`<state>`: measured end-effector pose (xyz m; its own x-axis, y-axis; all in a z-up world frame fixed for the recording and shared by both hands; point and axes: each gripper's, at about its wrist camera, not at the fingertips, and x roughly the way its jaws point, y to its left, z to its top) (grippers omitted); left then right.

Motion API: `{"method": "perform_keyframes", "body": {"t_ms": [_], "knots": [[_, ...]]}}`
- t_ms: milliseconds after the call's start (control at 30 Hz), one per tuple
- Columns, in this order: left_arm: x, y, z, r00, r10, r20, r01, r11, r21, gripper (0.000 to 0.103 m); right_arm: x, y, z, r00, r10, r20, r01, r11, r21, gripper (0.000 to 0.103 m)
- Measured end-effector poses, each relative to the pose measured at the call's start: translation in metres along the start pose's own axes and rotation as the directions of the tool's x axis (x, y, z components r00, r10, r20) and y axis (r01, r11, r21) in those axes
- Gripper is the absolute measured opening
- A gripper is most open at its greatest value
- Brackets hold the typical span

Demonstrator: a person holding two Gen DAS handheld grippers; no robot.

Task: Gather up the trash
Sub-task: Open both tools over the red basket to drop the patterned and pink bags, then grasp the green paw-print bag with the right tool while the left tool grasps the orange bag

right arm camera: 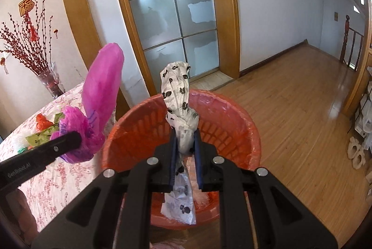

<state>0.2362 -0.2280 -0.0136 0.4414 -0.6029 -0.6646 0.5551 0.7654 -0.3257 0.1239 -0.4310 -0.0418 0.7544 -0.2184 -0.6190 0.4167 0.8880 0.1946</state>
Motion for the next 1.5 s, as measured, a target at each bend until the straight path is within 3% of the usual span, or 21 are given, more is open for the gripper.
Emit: {"method": "perform_keyframes", "body": {"t_ms": [400,500,567,800,933,1100,1267,1500], "knots": [[0.029,-0.006,-0.007,0.997,-0.001,-0.073,0.001,1.000,-0.006,0.023,0.018,-0.012,-0.002,1.000,0.006,-0.022,-0.006,0.999,0.031,0.018],[0.033,-0.005,-0.008,0.997,0.008,-0.083,-0.009,1.000,-0.008,0.031,0.020,-0.014,-0.003,1.000,0.012,-0.025,-0.011,0.999,0.048,0.019],[0.033,-0.002,-0.009,0.996,0.023,-0.084,-0.024,1.000,-0.014,0.041,0.021,-0.014,-0.005,1.000,0.009,-0.025,-0.008,0.999,0.048,0.028],[0.017,0.026,-0.011,0.994,0.085,-0.062,-0.089,0.994,-0.057,0.057,0.016,-0.013,-0.007,1.000,-0.018,-0.006,0.018,0.999,0.047,0.054],[-0.001,0.041,-0.015,0.990,0.140,-0.031,-0.141,0.988,-0.061,0.067,0.011,-0.008,-0.006,0.999,-0.032,0.008,0.032,0.999,0.028,0.061],[-0.022,0.062,-0.025,0.978,0.210,-0.013,-0.211,0.976,-0.052,0.074,0.008,0.006,-0.005,1.000,-0.022,0.008,0.022,1.000,0.000,0.061],[-0.046,0.085,-0.031,0.964,0.265,0.011,-0.263,0.961,-0.087,0.087,0.006,0.029,-0.008,1.000,0.008,-0.006,-0.009,0.999,-0.043,0.061],[-0.087,0.132,-0.045,0.932,0.360,0.049,-0.351,0.927,-0.133,0.090,0.010,0.086,-0.013,0.997,0.078,-0.030,-0.081,0.988,-0.134,0.063]]}}
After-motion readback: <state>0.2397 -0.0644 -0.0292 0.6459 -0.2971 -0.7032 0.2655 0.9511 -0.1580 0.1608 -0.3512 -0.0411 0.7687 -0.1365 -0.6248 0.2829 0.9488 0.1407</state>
